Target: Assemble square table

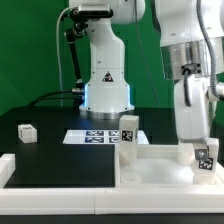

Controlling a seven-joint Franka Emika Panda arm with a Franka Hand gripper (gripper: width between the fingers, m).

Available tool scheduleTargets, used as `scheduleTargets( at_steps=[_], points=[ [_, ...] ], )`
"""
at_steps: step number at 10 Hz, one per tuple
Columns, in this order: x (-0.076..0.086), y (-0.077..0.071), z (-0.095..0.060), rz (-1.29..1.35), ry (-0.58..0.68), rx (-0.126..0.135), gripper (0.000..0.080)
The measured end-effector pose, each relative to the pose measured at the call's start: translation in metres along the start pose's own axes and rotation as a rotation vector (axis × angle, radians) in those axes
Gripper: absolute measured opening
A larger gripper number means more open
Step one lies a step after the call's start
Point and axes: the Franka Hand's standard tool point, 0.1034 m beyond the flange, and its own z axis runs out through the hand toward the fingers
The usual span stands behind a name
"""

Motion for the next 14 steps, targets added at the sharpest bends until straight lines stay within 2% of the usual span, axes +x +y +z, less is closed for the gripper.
scheduleTargets(
  at_steps=[1,2,3,4,5,7,8,9,10,11,14],
  points=[
    [0.002,-0.001,-0.001,0.04,0.004,0.002,0.0295],
    [0.002,0.0,0.001,0.104,0.006,-0.001,0.0411],
    [0.002,0.0,0.002,0.071,0.006,-0.002,0.0411],
    [0.003,0.001,0.002,0.071,0.007,-0.002,0.0547],
    [0.003,0.001,0.002,0.071,0.007,-0.003,0.0628],
    [0.003,-0.001,0.001,0.058,0.005,0.002,0.0643],
    [0.005,-0.004,-0.018,-0.009,-0.018,0.026,0.0649],
    [0.013,-0.003,-0.044,-0.029,-0.045,0.04,0.0649],
    [0.018,-0.005,-0.051,-0.021,-0.051,0.045,0.0649],
    [0.02,-0.008,-0.046,-0.02,-0.044,0.043,0.0649],
    [0.021,-0.007,-0.043,-0.021,-0.04,0.041,0.0649]
  ],
)
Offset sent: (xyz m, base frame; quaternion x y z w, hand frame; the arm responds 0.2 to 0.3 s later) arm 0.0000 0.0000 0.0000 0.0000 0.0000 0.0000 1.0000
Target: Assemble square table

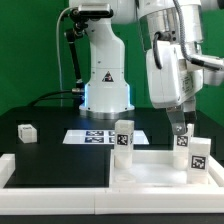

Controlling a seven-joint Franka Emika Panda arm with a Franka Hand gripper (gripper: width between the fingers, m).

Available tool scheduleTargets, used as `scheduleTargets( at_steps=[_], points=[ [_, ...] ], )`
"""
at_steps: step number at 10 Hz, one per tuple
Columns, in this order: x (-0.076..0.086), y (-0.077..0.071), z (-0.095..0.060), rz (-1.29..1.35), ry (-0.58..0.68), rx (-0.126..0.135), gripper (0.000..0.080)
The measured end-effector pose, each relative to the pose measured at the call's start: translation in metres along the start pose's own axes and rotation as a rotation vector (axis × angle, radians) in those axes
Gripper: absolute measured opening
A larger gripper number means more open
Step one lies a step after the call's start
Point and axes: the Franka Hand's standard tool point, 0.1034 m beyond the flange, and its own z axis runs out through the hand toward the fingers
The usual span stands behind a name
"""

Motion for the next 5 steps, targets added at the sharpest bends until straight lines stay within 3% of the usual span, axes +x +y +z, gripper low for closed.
scheduleTargets(
  at_steps=[2,3,4,5],
  points=[
    [0.0,0.0,0.001,0.0,0.001,-0.001,0.0649],
    [0.004,-0.001,-0.002,-0.03,0.0,0.011,0.0649],
    [0.025,0.005,-0.015,-0.112,-0.004,0.06,0.0649],
    [0.04,0.014,-0.025,-0.171,-0.005,0.064,0.0649]
  ],
)
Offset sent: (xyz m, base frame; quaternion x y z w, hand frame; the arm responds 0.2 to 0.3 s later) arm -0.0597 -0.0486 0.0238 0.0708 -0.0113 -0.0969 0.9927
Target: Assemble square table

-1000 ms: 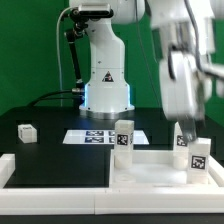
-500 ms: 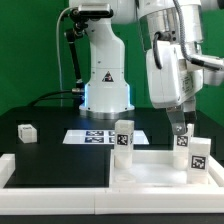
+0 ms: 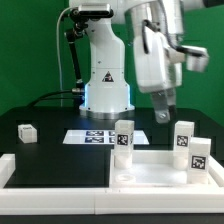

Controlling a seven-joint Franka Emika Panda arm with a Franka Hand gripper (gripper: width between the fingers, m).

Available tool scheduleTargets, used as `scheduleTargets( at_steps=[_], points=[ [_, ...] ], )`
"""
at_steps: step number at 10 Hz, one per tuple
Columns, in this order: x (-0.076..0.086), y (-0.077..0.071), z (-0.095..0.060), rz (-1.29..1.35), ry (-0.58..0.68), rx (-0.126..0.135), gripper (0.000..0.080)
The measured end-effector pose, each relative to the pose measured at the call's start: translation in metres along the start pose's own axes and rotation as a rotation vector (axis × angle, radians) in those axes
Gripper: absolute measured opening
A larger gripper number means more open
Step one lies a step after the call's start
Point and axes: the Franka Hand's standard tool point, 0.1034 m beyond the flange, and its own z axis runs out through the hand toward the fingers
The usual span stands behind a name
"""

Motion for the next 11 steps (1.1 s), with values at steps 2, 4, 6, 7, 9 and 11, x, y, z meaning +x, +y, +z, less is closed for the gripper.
scheduleTargets(
  at_steps=[2,4,6,7,9,11],
  points=[
    [0.011,0.006,-0.012,-0.083,-0.004,0.009,0.0649],
    [0.011,0.006,-0.009,-0.225,0.0,0.006,0.0649],
    [0.012,0.007,-0.009,-0.354,0.0,0.005,0.0649],
    [0.014,0.007,-0.01,-0.47,0.003,0.01,0.0649],
    [0.055,0.033,-0.013,-0.78,0.028,0.004,0.0649],
    [0.094,0.048,-0.02,-1.006,0.029,-0.015,0.0649]
  ],
)
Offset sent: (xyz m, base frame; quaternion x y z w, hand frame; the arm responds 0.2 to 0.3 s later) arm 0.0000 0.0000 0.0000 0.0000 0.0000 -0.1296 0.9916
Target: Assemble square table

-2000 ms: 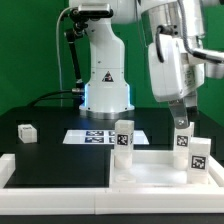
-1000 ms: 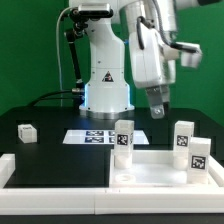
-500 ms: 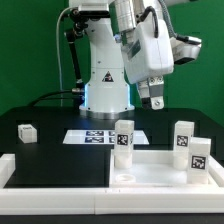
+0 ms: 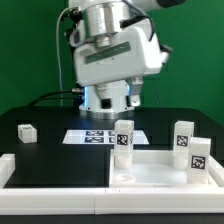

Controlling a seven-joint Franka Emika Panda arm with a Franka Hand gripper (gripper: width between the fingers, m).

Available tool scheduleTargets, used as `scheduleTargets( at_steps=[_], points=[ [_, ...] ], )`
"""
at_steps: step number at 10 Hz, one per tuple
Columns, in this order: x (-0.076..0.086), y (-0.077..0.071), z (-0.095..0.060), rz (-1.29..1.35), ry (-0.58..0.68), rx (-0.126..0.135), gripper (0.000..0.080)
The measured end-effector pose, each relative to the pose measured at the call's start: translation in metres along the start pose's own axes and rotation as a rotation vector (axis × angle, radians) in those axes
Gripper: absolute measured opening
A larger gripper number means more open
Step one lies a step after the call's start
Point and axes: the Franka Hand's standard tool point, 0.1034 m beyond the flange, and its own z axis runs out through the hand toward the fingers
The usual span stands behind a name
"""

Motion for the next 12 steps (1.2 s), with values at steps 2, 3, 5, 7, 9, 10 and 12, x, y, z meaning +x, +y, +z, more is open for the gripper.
scheduleTargets(
  at_steps=[2,3,5,7,9,10,12],
  points=[
    [0.002,0.005,0.001,-0.113,0.007,-0.007,0.0649],
    [0.002,0.006,0.0,-0.2,0.008,-0.008,0.0649],
    [0.003,0.007,0.001,-0.312,0.007,-0.01,0.0649],
    [0.003,0.032,0.006,-0.531,-0.013,-0.029,0.0649],
    [0.008,0.081,0.009,-0.735,-0.05,-0.058,0.0649],
    [0.011,0.098,0.01,-0.813,-0.064,-0.074,0.0649],
    [0.018,0.128,0.012,-0.97,-0.08,-0.1,0.0649]
  ],
)
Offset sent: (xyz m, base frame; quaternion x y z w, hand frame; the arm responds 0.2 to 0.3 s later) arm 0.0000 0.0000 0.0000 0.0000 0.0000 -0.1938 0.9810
